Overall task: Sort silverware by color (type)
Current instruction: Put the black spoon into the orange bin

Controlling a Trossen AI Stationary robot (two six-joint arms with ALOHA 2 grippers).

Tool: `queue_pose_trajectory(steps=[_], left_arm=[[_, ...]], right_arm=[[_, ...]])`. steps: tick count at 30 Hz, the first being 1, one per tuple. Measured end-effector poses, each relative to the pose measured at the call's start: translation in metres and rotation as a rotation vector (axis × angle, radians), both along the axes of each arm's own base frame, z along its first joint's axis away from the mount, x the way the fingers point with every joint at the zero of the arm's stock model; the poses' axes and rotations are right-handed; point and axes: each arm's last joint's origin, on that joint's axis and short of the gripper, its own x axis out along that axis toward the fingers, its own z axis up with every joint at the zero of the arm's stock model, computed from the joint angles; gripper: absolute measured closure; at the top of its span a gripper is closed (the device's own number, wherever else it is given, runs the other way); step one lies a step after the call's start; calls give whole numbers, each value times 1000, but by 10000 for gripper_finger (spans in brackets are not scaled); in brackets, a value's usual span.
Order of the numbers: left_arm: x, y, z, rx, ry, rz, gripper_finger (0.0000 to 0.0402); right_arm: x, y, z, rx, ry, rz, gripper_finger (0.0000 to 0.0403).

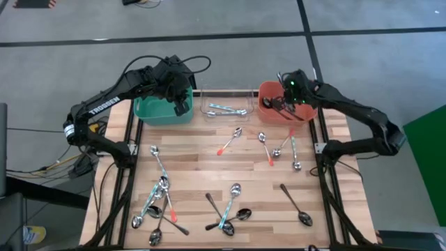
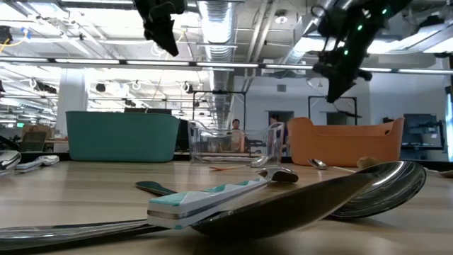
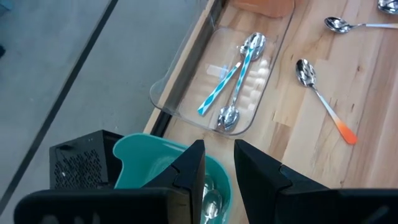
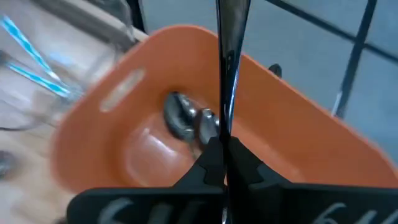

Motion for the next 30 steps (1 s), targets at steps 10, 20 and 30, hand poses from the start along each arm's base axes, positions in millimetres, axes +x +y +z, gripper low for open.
queue_pose_trajectory(steps=[10, 20, 30], left_arm=[[1, 0, 1, 21, -1, -21, 326], [1, 0, 1, -53, -61, 90, 326], [-4, -2, -3, -167, -68, 223, 326]], right_arm=[[7, -34, -43, 92, 229, 75, 392], [10, -45, -66, 157, 338, 132, 392], [11, -56, -94, 246, 443, 162, 365]])
